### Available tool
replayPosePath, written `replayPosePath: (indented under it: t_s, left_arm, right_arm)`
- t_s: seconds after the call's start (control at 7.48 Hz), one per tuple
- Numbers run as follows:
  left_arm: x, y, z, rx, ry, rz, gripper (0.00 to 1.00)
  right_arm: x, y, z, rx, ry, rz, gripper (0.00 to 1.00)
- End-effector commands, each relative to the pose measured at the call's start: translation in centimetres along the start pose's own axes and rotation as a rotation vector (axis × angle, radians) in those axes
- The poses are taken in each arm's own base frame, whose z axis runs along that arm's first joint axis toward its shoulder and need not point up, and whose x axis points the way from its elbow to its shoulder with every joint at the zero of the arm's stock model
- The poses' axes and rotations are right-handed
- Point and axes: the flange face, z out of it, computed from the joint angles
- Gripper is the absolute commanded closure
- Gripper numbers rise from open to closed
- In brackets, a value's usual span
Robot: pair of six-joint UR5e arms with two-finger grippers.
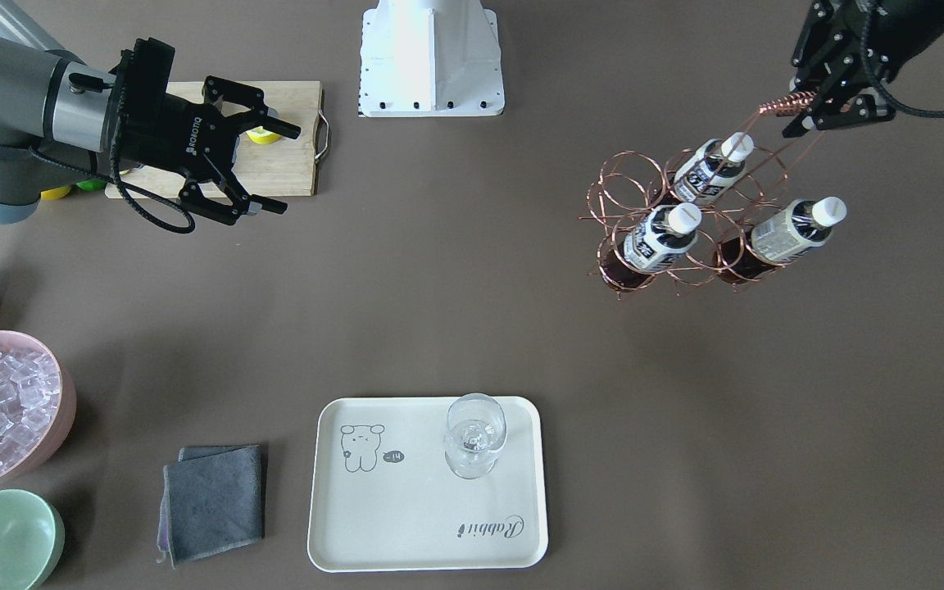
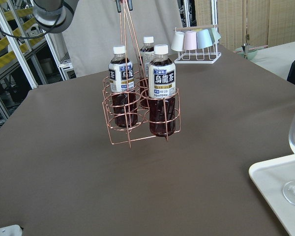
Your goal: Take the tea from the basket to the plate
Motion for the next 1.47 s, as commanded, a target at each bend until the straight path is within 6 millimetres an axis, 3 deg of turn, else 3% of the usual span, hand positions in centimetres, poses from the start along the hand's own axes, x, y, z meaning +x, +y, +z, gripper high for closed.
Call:
replayPosePath:
  t_s: [0.0,0.4,0.53,0.8,0.94,1.07,1.34]
  left_arm:
    - [-6.4,12.2,2.0,-0.060,-0.071,0.021,1.00]
    - [-12.3,21.2,2.1,-0.100,-0.097,0.024,1.00]
    - [-12.8,23.7,2.2,-0.087,-0.076,0.008,1.00]
    - [-13.0,26.0,0.7,-0.113,-0.063,0.025,1.00]
    - [-13.2,26.6,1.2,-0.105,-0.072,0.030,1.00]
    - [-13.0,27.3,2.3,-0.085,-0.087,0.028,1.00]
    - [-13.1,30.7,7.6,-0.035,-0.058,0.041,1.00]
  right_arm:
    - [-0.2,1.2,-2.1,0.015,0.008,-0.012,0.00]
    - [0.1,1.2,-3.3,0.022,0.025,-0.016,0.00]
    - [0.1,1.2,-3.4,0.022,0.026,-0.017,0.00]
    - [0.2,1.0,-3.7,0.030,0.027,-0.027,0.00]
    - [0.1,1.3,-4.0,0.032,0.028,-0.027,0.00]
    - [0.2,1.4,-4.2,0.031,0.031,-0.028,0.00]
    - [0.2,1.4,-4.4,0.033,0.033,-0.030,0.00]
